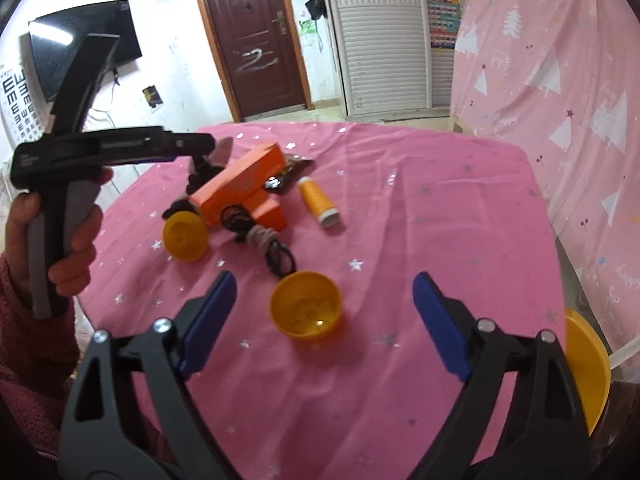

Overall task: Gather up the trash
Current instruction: 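Grasp the pink-and-black sock with the left gripper while the right grasps a yellow capsule half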

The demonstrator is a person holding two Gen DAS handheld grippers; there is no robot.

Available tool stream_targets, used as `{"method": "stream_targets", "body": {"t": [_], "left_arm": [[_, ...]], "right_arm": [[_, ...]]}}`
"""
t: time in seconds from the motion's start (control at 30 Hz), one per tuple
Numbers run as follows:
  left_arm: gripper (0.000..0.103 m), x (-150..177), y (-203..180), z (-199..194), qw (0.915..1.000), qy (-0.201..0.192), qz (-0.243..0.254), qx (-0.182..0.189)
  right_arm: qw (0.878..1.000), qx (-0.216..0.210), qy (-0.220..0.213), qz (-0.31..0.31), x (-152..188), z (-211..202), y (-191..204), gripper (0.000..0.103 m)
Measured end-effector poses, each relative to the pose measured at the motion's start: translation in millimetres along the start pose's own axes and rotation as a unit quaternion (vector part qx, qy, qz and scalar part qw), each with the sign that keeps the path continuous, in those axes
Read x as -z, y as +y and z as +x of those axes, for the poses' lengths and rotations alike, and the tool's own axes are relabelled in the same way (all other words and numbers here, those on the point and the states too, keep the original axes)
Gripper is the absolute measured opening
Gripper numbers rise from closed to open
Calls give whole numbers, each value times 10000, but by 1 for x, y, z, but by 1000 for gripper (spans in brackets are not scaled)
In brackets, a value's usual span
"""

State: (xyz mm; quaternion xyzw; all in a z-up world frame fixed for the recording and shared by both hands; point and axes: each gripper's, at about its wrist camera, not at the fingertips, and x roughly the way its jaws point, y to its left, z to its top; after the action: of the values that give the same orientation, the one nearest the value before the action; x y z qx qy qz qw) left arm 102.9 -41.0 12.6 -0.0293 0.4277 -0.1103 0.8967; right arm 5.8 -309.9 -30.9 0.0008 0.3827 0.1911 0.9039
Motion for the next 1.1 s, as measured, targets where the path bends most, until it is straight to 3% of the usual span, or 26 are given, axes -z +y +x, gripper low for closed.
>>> {"method": "stream_targets", "body": {"t": [0.13, 0.27, 0.43, 0.6, 0.67, 0.87, 1.1], "left_arm": [[72, 7, 0, 14, 9998, 113, 99, -102], [49, 10, 1, 26, 9995, 271, 122, -69], [32, 11, 2, 29, 9996, 236, 129, 62], [31, 11, 4, 27, 9998, 196, 66, 27], [31, 12, 7, 24, 9998, 170, 7, 37], [31, 10, 18, 6, 9999, 0, -106, 1], [31, 4, 18, -16, 9998, -167, -120, 14]], "right_arm": [[9999, 57, 107, -58, 1, 8, 7, 86], [9998, 104, 168, -53, 1, 14, 7, 86], [9996, 103, 241, -40, 3, 19, 8, 86], [9996, 118, 257, -54, 4, 21, 8, 86], [9994, 136, 274, -131, 4, 22, 11, 70], [9991, 193, 280, -273, 6, 22, 18, 42], [9993, 256, 65, -256, 6, 9, 18, 40]]}}
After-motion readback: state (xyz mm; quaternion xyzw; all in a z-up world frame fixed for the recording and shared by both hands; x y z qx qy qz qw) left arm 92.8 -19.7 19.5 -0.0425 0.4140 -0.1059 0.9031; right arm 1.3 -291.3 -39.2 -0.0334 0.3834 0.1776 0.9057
